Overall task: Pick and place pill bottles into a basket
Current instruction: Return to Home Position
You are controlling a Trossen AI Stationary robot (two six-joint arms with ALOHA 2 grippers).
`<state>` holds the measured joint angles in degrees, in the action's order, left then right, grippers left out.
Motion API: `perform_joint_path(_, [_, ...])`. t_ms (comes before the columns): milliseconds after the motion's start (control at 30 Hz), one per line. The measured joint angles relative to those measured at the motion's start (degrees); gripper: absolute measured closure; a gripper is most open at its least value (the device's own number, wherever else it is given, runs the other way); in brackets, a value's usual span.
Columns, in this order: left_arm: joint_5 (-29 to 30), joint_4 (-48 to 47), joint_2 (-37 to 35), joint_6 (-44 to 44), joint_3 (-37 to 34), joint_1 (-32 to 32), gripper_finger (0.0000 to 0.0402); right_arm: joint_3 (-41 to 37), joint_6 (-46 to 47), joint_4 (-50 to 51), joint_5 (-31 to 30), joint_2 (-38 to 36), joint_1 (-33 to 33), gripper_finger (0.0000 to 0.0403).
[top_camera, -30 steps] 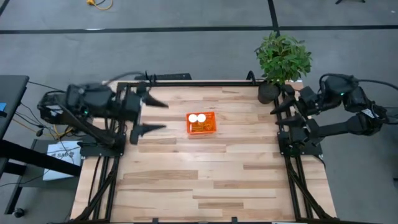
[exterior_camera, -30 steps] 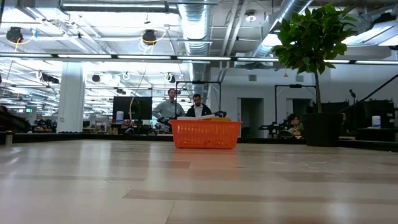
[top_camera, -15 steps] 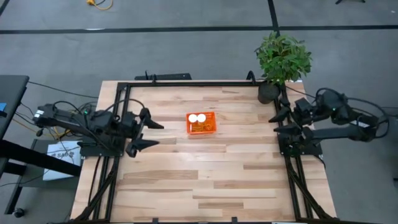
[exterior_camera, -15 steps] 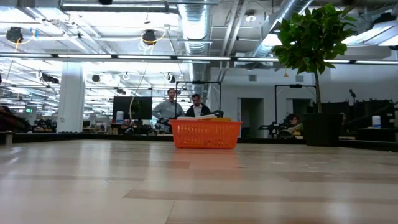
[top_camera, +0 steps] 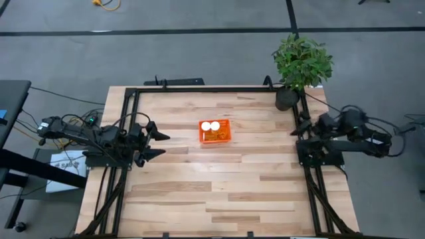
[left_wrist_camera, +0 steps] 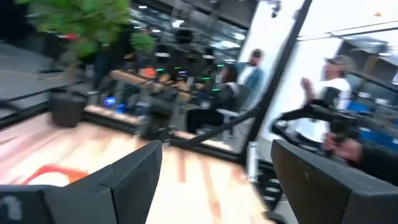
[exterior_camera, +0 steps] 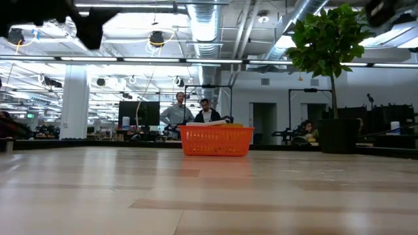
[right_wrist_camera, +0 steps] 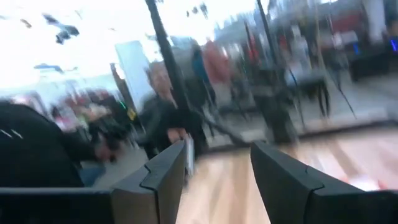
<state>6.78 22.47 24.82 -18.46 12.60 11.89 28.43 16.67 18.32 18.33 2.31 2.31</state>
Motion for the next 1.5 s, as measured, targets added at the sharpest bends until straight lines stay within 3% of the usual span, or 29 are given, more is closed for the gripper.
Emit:
perform_joint_path(133, [3.2, 2.9, -1.6, -2.0, -5.0, -2.1, 0.0109, -3.5, -0.8, 1.1, -0.3, -0.6, 0.0, 0.0223])
perform_joint_path(300, [0.9, 11.0, -1.6, -4.8, -11.8, -4.9, 0.0109, -7.4, -0.3, -0.3, -0.3, -2.0, 0.0, 0.0220])
perform_joint_path(967, [2.5, 3.0, -1.2, -3.1, -11.9, -5.4, 0.0109, -10.0, -1.6, -0.4, -0.8, -2.1, 0.1, 0.0217])
perform_joint_path(1233, [2.5, 1.1, -1.2, -10.8, -11.9, -5.4, 0.0109, -10.0, -1.6, -0.4, -0.7, -2.1, 0.1, 0.0217])
perform_joint_path(1500, [2.5, -4.6, -1.2, -9.8, -11.9, -5.4, 0.0109, -10.0, -1.6, -0.4, -0.6, -2.1, 0.1, 0.0221])
